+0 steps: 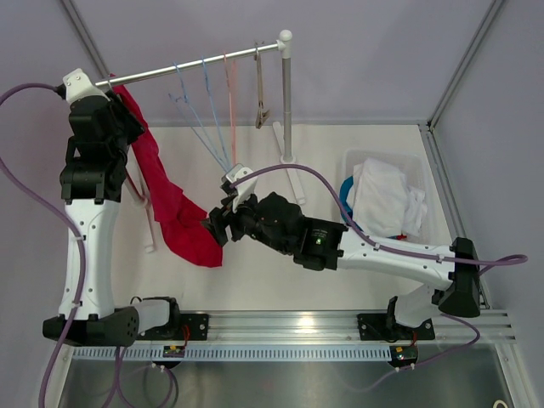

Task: Remove the t-shirt from the hanger

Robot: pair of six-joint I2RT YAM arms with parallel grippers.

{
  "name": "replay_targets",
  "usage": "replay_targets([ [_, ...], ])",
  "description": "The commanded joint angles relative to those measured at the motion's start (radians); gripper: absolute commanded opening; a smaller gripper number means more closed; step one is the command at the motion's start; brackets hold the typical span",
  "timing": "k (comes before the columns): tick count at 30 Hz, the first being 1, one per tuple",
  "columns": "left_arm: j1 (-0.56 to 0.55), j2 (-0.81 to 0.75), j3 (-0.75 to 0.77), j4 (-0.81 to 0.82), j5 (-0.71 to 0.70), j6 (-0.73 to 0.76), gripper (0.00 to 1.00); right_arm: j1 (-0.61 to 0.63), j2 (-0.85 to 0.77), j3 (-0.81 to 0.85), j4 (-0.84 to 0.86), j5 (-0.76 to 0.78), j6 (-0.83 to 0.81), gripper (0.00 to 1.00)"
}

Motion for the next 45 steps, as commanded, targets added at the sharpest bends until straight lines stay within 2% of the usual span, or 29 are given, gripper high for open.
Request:
replay_targets([
  [1,0.035,0.013,0.04,0.07,0.007,-0.007,0.43,0.009,-0.101,-0.043,0.055,-0.014,0.014,0.75],
  [10,0.068,0.025,-0.112,0.237,-0.031,0.015,0.44,0.011,-0.181,-0.122,0.05,-0.03,0.008,0.75],
  [17,0.111,0.042,-0.167,0.398,0.065,-0.007,0.44,0.009,-0.209,-0.146,0.035,-0.041,0.0,0.75],
  [28,0.123,0.109,-0.193,0.49,0.128,-0.013,0.4,0.009,-0.212,-0.162,0.03,-0.06,0.033,0.75],
  [31,0.127,0.123,-0.189,0.503,0.128,-0.015,0.34,0.011,-0.218,-0.165,0.03,-0.069,0.043,0.74],
  [35,0.126,0.117,-0.189,0.523,0.128,-0.022,0.18,0.011,-0.207,-0.162,0.035,-0.09,0.057,0.74],
  [40,0.127,0.077,-0.23,0.559,0.111,-0.024,0.1,0.011,-0.184,-0.148,0.03,-0.09,0.057,0.74],
  [42,0.126,0.065,-0.25,0.566,0.107,-0.024,0.03,0.009,-0.185,-0.145,0.03,-0.093,0.059,0.74],
  [45,0.126,0.037,-0.264,0.572,0.116,-0.031,0.0,0.011,-0.187,-0.14,0.032,-0.095,0.06,0.74],
])
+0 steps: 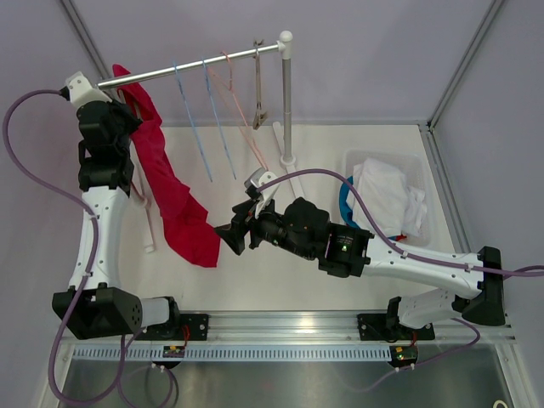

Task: Remove the t-shirt from the hanger

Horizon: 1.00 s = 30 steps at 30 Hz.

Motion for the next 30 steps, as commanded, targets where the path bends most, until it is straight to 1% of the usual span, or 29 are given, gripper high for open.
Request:
replay_targets([
  [1,0.006,-0.055,-0.015,0.081,-0.008,-0.016,0.0,0.009,-0.005,0.02,0.015,-0.022,0.01,0.74],
  [11,0.006,-0.139,0.015,0.076,0.086,-0.042,0.0,0.009,0.021,0.02,0.029,-0.031,0.024,0.74],
  [16,0.006,-0.174,-0.008,0.076,0.107,-0.034,0.0,0.01,0.02,0.011,0.037,-0.039,0.037,0.74],
  [21,0.006,-0.248,-0.107,0.078,0.127,-0.057,0.0,0.012,0.017,0.008,0.044,-0.043,0.044,0.75],
  [27,0.004,-0.418,-0.253,0.075,0.19,-0.129,0.0,0.016,0.029,0.023,0.055,-0.055,0.073,0.77],
  [28,0.006,-0.443,-0.265,0.07,0.19,-0.143,0.0,0.019,0.035,0.029,0.057,-0.055,0.076,0.78],
  [30,0.004,-0.516,-0.284,0.055,0.237,-0.161,0.0,0.028,0.061,0.044,0.06,-0.063,0.079,0.8],
])
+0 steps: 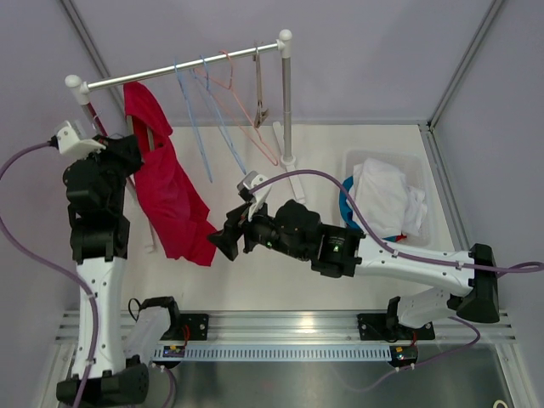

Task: Remove the t-shirt from the hanger

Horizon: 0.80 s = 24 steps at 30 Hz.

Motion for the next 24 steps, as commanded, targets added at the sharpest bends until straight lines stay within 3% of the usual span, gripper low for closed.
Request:
replay_targets([
  [1,0.005,-0.117,-0.011,0.048,0.084,-0.075,0.0,0.037,0.039,0.052,0.046,-0.031,0.019,0.81],
  [10,0.0,-0.349,-0.08,-0.055,0.246,-0.241,0.0,0.166,0.188,0.203,-0.009,-0.074,-0.059,0.97],
  [18,-0.032,-0.376,-0.044,-0.1,0.294,-0.298,0.0,0.218,0.255,0.227,0.055,0.002,-0.066,0.93],
  [20,-0.036,-0.379,-0.039,-0.1,0.297,-0.307,0.0,0.221,0.271,0.223,0.08,0.03,-0.064,0.79],
  [21,-0.041,-0.379,-0.031,-0.104,0.294,-0.304,0.0,0.229,0.277,0.226,0.095,0.036,-0.058,0.66],
  [22,-0.044,-0.379,-0.024,-0.112,0.29,-0.296,0.0,0.233,0.279,0.224,0.103,0.038,-0.057,0.48],
  [23,-0.047,-0.378,-0.015,-0.12,0.273,-0.287,0.0,0.242,0.286,0.223,0.111,0.036,-0.055,0.17],
  [24,-0.052,-0.378,-0.008,-0.133,0.265,-0.273,0.0,0.261,0.288,0.22,0.115,0.033,-0.063,0.09],
])
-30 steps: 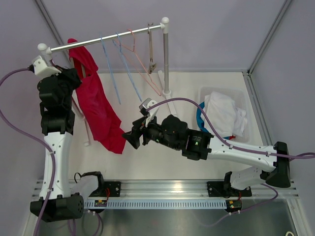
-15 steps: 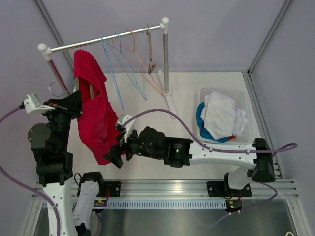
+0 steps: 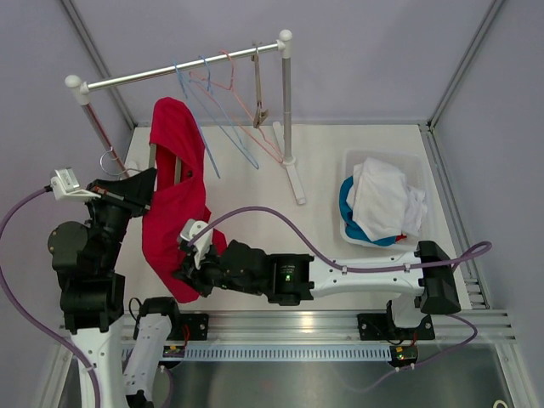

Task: Remove the t-shirt from the hanger

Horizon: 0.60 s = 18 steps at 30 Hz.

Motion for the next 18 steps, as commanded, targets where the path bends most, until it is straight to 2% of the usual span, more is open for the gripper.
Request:
replay_targets([
  [1,-0.016,-0.01,0.069,0.036,0.004,0.0,0.0,0.05,0.012,0.027,0.076,0.025,-0.016,0.04],
  [2,-0.017,-0.015,0.073,0.033,-0.005,0.006,0.0,0.061,0.012,0.017,0.076,0.022,-0.018,0.0],
  [9,-0.047,-0.018,0.122,0.004,-0.033,0.063,0.0,0.155,-0.031,-0.163,0.001,0.019,0.048,0.0],
  [18,-0.06,0.002,0.267,-0.019,-0.048,0.107,0.0,0.175,-0.164,-0.391,-0.143,0.203,0.241,0.0],
])
